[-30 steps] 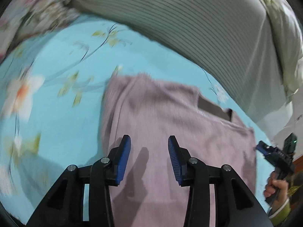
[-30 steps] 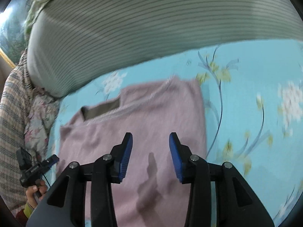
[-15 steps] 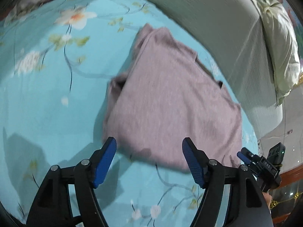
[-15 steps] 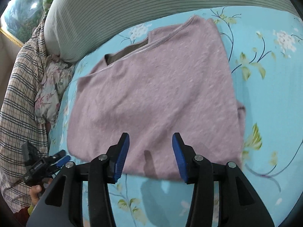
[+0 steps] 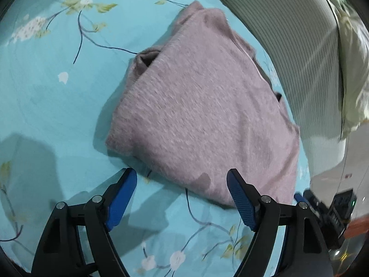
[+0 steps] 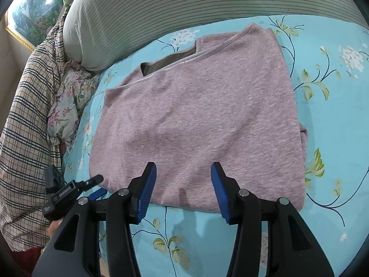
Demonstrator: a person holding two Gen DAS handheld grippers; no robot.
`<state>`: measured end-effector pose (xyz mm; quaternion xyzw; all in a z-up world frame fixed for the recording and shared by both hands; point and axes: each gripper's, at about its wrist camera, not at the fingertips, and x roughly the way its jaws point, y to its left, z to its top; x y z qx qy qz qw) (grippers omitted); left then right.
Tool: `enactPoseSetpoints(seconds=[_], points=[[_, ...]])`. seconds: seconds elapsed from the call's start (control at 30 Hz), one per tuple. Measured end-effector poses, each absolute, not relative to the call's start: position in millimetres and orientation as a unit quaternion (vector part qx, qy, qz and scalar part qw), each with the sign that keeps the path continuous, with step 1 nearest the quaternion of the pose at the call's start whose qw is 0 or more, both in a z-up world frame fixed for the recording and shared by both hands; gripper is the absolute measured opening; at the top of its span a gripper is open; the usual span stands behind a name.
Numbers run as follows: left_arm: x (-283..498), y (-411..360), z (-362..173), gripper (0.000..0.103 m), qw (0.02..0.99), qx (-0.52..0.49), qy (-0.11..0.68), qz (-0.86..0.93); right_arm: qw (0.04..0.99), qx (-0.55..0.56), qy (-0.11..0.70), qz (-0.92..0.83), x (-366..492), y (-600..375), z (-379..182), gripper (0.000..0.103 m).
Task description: Fold small clothes
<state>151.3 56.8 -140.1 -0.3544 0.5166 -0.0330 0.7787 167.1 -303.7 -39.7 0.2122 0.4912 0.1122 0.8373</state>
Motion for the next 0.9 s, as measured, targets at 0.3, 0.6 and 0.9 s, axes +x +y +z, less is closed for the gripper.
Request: enactPoseSetpoints(seconds=[0.3,0.6,0.9], points=[[181,79,-148,0.081,0.781,-0.423,0.459,-0.001,0.838,0.216,0.488,0.114,176,-307,-38,0.051],[202,78,-125,0.012,0.811,-0.384,0.441,-0.032,0.841,0.227,0.473,0.134,204,-320,-40,0.051],[228,-37,-47,0.010,0.867,-0.214,0.408,-0.190,0.826,0.298,0.452,0.156,229,-352,-42,0.051]])
